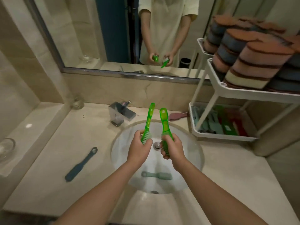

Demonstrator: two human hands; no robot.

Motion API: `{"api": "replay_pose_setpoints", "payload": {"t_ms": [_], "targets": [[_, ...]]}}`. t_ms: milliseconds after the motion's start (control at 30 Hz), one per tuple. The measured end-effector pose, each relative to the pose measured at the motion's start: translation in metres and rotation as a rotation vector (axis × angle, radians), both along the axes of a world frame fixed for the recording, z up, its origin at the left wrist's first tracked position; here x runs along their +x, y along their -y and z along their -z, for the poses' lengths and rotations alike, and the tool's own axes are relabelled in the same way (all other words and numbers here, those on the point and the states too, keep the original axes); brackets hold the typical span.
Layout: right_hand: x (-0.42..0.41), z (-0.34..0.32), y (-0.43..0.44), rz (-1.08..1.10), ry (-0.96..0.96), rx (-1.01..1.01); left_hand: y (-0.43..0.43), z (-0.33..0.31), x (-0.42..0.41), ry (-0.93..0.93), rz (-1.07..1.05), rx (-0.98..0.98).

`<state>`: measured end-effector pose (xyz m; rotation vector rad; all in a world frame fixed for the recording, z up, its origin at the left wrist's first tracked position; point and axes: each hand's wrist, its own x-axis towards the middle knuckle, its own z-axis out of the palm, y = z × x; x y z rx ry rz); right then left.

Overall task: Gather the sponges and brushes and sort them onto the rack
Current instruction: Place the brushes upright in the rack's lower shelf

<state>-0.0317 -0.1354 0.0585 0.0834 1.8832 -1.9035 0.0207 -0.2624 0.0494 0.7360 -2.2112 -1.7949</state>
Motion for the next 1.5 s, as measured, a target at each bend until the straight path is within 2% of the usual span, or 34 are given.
{"api": "replay_pose_setpoints", "payload": {"t_ms": [300,567,733,933,1067,1500], "targets": [[-0.017,-0.005,-0.117,0.072,-0.025,0.026,-0.11,0.006,-0.013,0.03,0.11,-0.039],[-0.022,-0.001,-0.184,0.031,-0.047,0.009,-0.168,0.012,-0.019,0.017,0.115,-0.061],[-0.035,-0.01,-0.218,0.083,-0.01,0.011,-0.204,0.007,-0.032,0.021,0.138,-0.003],[-0.058,-0.022,-0.25,0.169,0.025,-0.004,-0.24,-0.011,-0.061,0.105,0.244,0.108],[-0.075,-0.028,-0.265,0.226,-0.034,0.072,-0.257,-0.025,-0.088,0.168,0.253,0.098],[-0.151,-0.031,-0.282,0.305,-0.218,0.273,-0.281,-0.048,-0.186,0.168,0.342,0.197]]}}
